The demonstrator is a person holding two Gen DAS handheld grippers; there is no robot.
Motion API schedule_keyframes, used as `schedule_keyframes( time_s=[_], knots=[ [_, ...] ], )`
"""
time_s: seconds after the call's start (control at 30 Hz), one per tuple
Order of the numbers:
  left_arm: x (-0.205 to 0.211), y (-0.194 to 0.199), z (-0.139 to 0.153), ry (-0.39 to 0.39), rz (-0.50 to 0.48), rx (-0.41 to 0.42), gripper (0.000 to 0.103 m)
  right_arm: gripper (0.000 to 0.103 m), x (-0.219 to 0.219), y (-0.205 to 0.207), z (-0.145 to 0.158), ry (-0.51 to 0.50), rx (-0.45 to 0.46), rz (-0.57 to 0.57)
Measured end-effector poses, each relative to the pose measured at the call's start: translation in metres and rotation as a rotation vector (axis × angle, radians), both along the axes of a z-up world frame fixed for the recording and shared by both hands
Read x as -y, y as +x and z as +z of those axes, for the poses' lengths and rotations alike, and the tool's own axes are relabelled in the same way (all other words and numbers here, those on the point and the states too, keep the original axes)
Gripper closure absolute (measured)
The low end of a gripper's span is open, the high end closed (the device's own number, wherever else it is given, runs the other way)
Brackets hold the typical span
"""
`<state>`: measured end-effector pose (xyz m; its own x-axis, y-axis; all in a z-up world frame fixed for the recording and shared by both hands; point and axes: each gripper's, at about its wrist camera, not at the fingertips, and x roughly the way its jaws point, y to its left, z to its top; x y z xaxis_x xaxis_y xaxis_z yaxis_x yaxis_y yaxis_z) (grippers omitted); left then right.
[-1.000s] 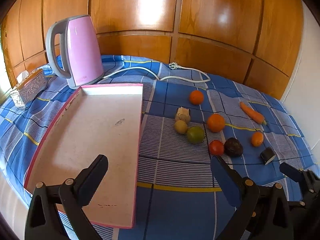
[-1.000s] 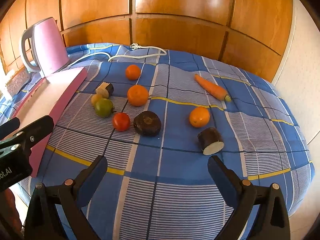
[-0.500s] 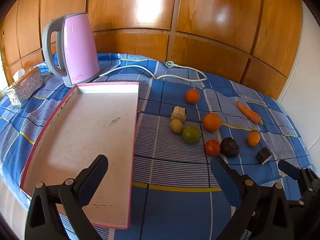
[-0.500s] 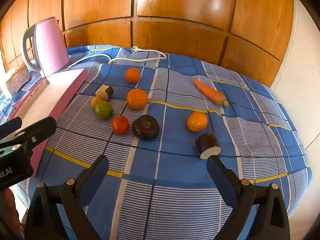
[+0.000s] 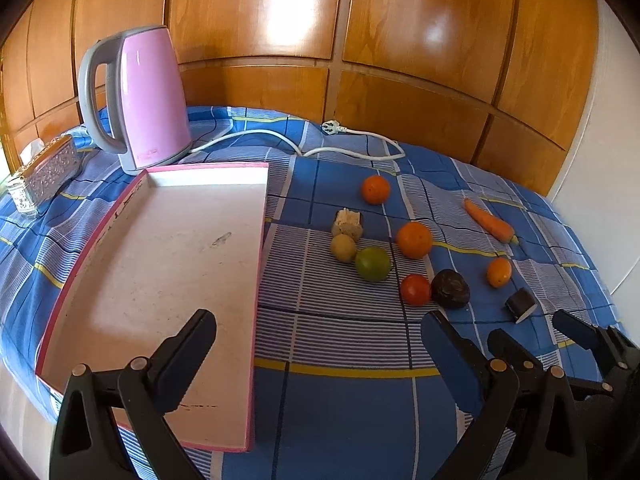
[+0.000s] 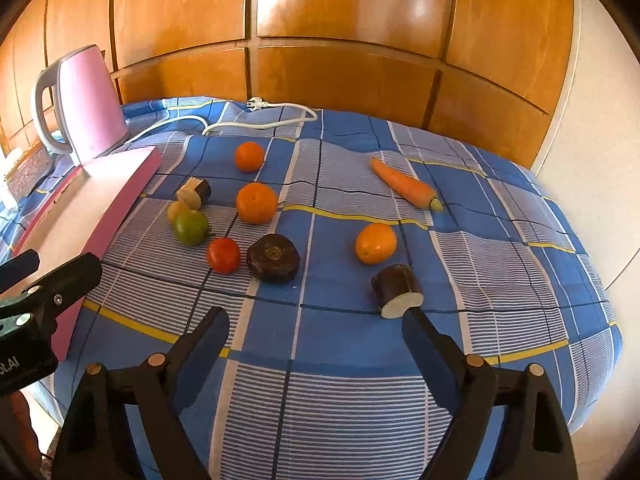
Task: Organize fruits
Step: 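Grasp the dark cylinder with the right tool while the left tool approaches the red tomato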
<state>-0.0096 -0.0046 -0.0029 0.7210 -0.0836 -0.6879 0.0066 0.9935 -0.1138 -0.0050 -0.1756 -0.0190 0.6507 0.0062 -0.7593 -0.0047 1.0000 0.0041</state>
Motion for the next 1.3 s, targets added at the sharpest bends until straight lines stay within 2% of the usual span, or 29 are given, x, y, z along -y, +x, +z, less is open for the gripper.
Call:
schedule_keyframes(
  time_s=[0.43, 0.6, 0.8, 0.87, 1.07, 1.17, 1.3],
  knots=[
    [0.003, -0.003, 0.002, 0.0, -0.01, 0.006, 0.0, 0.018, 0.01, -0.004, 0.003, 0.004, 0.014, -0.014],
    [0.008, -0.002, 0.002, 0.014, -0.022, 0.002, 0.0, 0.027, 0.021, -0.003, 0.001, 0.02, 0.005, -0.036],
    [0.016, -0.001, 0.0, 0.019, -0.052, -0.003, 0.0, 0.049, 0.044, 0.0, -0.007, 0.065, -0.031, -0.076],
    [0.019, 0.0, -0.002, 0.011, -0.075, -0.012, 0.0, 0.054, 0.054, 0.0, -0.01, 0.106, -0.044, -0.091],
    [0.039, 0.001, -0.01, -0.038, -0.204, -0.053, 0.0, 0.055, 0.076, 0.001, -0.016, 0.184, -0.043, -0.105],
    [0.053, 0.003, -0.014, -0.044, -0.272, -0.082, 0.0, 0.055, 0.085, 0.004, -0.02, 0.193, -0.046, -0.117],
    [0.064, 0.003, -0.016, -0.04, -0.308, -0.087, 0.0, 0.055, 0.091, 0.011, -0.026, 0.201, -0.057, -0.099]
  ],
)
